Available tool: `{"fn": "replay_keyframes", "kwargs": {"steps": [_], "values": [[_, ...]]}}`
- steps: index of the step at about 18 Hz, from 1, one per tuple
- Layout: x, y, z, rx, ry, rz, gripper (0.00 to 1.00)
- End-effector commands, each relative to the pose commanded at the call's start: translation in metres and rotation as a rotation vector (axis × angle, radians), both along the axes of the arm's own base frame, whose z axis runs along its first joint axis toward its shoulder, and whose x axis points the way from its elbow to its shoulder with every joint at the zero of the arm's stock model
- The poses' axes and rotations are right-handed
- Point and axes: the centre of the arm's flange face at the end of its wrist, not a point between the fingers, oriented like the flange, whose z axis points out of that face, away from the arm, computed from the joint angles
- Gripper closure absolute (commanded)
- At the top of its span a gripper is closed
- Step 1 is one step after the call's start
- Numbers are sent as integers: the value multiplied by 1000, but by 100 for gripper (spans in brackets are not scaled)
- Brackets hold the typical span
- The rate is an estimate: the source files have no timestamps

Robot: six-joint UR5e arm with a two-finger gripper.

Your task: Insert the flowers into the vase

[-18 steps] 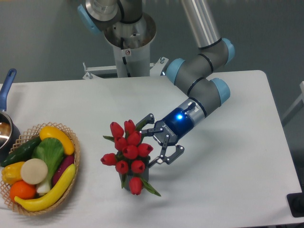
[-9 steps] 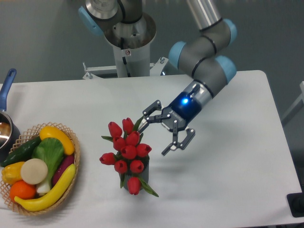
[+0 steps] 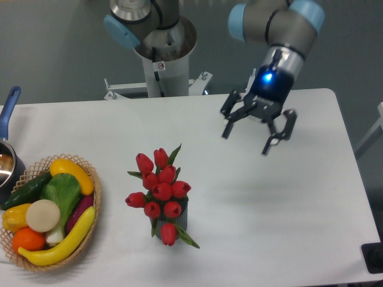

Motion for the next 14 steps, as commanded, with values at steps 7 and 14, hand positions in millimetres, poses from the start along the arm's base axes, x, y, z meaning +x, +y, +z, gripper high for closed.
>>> {"fn": "replay_keyframes", "kwargs": {"steps": [7, 14], "values": [[-20, -15, 50, -86, 13, 125, 0], [-26, -29, 61, -315, 105, 56, 0]]}}
